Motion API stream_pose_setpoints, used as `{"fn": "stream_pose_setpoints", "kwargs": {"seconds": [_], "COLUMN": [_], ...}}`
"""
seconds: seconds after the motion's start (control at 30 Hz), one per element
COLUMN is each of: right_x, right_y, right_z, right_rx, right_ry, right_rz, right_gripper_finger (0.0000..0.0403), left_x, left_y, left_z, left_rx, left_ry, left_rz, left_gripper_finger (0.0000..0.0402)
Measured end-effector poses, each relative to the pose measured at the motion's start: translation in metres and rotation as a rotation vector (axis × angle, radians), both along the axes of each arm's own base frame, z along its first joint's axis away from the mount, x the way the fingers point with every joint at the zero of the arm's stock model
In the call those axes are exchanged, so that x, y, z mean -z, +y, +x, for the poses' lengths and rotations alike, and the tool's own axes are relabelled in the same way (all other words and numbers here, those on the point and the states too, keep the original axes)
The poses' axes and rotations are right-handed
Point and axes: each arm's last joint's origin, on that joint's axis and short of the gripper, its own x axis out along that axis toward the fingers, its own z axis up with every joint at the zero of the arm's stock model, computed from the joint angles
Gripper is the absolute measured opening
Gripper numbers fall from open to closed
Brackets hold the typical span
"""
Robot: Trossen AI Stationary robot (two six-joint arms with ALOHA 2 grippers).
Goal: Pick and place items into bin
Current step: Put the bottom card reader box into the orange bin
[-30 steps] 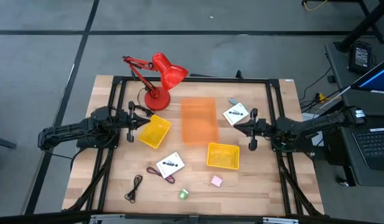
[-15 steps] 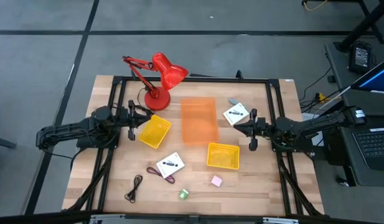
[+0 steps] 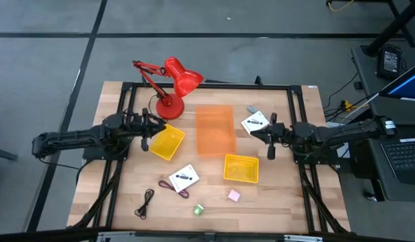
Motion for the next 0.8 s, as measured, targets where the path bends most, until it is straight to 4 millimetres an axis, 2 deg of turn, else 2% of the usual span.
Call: {"fn": "stream_pose_setpoints", "kwargs": {"seconds": [0.17, 0.27, 0.53, 0.8], "right_x": [0.001, 0.001, 0.002, 0.002], "right_y": [-0.003, -0.005, -0.006, -0.006], "right_z": [0.001, 0.001, 0.001, 0.001], "right_rx": [0.025, 0.032, 0.039, 0.038], "right_ry": [0.008, 0.012, 0.017, 0.017], "right_rz": [0.024, -0.001, -0.004, -0.005], "right_gripper_finger": [0.0, 0.0, 0.0, 0.0], "left_x": [-0.024, -0.031, -0.021, -0.016], "left_y": [0.0, 0.001, 0.002, -0.009], "left_z": [0.008, 0.013, 0.024, 0.03], "left_rx": [0.056, 0.065, 0.083, 0.168], "left_ry": [0.001, 0.045, 0.155, 0.199], "left_rz": [0.009, 0.042, 0.037, 0.058], "left_gripper_finger": [0.0002, 0.0002, 0.0002, 0.0002]}}
